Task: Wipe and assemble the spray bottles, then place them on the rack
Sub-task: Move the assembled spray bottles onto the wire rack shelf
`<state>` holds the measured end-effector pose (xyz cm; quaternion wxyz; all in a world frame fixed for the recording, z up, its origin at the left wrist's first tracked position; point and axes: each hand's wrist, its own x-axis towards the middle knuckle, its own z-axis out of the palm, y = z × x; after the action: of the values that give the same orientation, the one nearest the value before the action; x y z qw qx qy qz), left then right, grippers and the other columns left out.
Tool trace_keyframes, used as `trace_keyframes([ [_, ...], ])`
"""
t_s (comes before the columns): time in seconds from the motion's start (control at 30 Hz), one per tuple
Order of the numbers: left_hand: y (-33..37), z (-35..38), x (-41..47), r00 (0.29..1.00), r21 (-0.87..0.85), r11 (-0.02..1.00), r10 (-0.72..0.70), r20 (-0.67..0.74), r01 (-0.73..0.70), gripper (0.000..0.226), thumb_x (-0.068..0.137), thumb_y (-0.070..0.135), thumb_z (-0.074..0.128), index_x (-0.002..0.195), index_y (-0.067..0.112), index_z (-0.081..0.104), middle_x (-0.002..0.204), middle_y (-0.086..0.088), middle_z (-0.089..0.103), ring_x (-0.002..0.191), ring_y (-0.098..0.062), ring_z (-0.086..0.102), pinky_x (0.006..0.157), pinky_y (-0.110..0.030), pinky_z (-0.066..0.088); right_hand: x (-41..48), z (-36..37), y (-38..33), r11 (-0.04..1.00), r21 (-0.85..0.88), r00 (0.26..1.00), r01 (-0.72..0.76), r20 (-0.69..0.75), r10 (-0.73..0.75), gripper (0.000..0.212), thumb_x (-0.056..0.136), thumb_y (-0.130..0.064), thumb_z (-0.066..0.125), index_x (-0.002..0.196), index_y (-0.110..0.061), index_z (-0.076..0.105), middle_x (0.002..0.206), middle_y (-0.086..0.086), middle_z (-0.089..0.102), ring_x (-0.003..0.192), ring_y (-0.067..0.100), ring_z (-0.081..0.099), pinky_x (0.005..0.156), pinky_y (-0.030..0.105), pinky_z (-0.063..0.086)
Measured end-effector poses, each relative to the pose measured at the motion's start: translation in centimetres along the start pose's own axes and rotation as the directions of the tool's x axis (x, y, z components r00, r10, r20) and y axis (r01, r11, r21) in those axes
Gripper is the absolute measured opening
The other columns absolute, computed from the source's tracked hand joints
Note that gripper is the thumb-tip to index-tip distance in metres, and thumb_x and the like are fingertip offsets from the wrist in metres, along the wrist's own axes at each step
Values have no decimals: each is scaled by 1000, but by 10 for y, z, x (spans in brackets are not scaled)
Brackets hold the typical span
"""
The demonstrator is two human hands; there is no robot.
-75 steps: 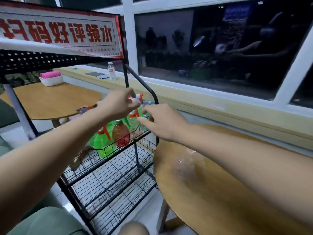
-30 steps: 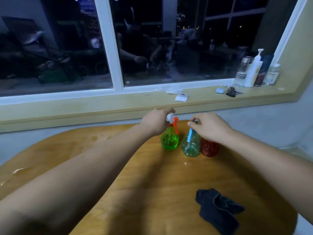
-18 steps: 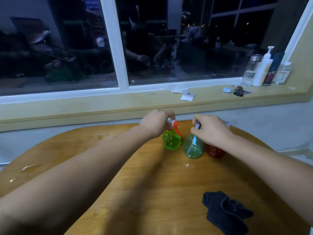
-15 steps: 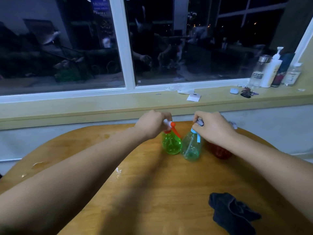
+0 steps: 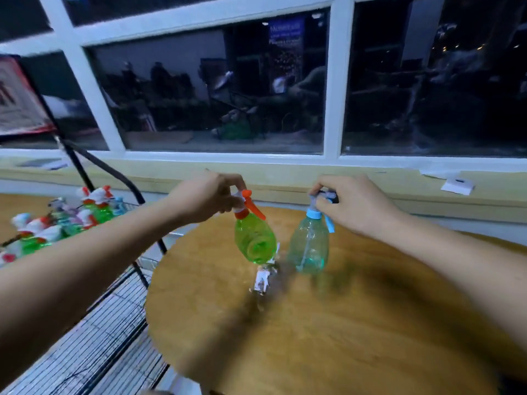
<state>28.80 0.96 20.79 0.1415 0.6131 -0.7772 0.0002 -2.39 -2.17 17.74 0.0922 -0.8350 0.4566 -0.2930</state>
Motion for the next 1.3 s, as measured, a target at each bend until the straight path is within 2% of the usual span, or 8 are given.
trace_keyframes([
  [0.23, -120, -97, -113, 968, 122, 964, -224, -112, 237, 13, 93, 39, 80, 99, 42, 68, 66, 11, 70, 59, 6, 63, 55, -24, 45, 54, 61, -135, 960, 119, 965, 255, 34, -260, 15, 91, -22, 65, 101, -27, 76, 76, -14, 67, 76, 9, 60, 69, 32, 47],
  [0.47, -201, -158, -216, 889, 193, 873, -414, -195, 449, 16, 91, 44, 80, 97, 46, 65, 64, 15, 69, 66, -7, 68, 62, -25, 48, 88, 113, -261, 854, 203, 871, 479, 6, -491, 20, 92, -21, 67, 109, -22, 79, 86, -5, 72, 80, 13, 59, 69, 30, 39],
  [0.6, -233, -180, -266, 845, 163, 837, -482, -231, 522, 18, 90, 42, 81, 89, 49, 64, 66, 13, 72, 67, -11, 71, 74, -34, 59, 100, 144, -323, 799, 256, 826, 544, 3, -563, 21, 92, -24, 67, 110, -23, 78, 90, -6, 71, 86, 16, 62, 71, 32, 42],
  [0.73, -261, -195, -302, 826, 174, 813, -513, -235, 555, 12, 89, 41, 81, 95, 43, 71, 86, 8, 78, 62, 0, 69, 81, -43, 63, 104, 173, -376, 748, 309, 788, 588, -6, -616, 20, 92, -24, 67, 108, -21, 78, 98, -2, 76, 86, 16, 62, 74, 31, 45],
  [0.97, -303, -205, -331, 789, 214, 760, -579, -207, 614, 14, 92, 41, 80, 103, 34, 73, 65, 15, 72, 65, 6, 66, 76, -29, 58, 107, 223, -442, 700, 370, 755, 610, -4, -656, 18, 94, -25, 68, 109, -22, 78, 91, -10, 67, 88, 13, 57, 70, 12, 42],
  [1.07, -320, -198, -332, 774, 237, 736, -609, -176, 634, 10, 94, 43, 76, 102, 40, 71, 63, 17, 71, 64, -3, 68, 66, -30, 57, 108, 248, -460, 697, 394, 757, 600, 1, -653, 22, 92, -28, 65, 111, -27, 76, 93, -8, 73, 91, 21, 66, 80, 36, 57],
  [1.13, -332, -191, -330, 765, 237, 728, -622, -167, 643, 9, 95, 40, 77, 100, 39, 71, 62, 13, 71, 64, -4, 68, 59, -27, 50, 110, 264, -468, 709, 379, 761, 595, 17, -648, 23, 95, -28, 65, 115, -28, 75, 101, -5, 76, 96, 24, 68, 81, 37, 56],
  [1.3, -369, -173, -324, 737, 248, 697, -661, -145, 673, 14, 95, 35, 78, 107, 32, 72, 67, 8, 72, 69, -10, 70, 63, -28, 54, 116, 302, -481, 701, 341, 746, 626, 0, -666, 26, 102, -30, 65, 127, -27, 72, 111, 0, 78, 100, 28, 70, 81, 37, 56],
])
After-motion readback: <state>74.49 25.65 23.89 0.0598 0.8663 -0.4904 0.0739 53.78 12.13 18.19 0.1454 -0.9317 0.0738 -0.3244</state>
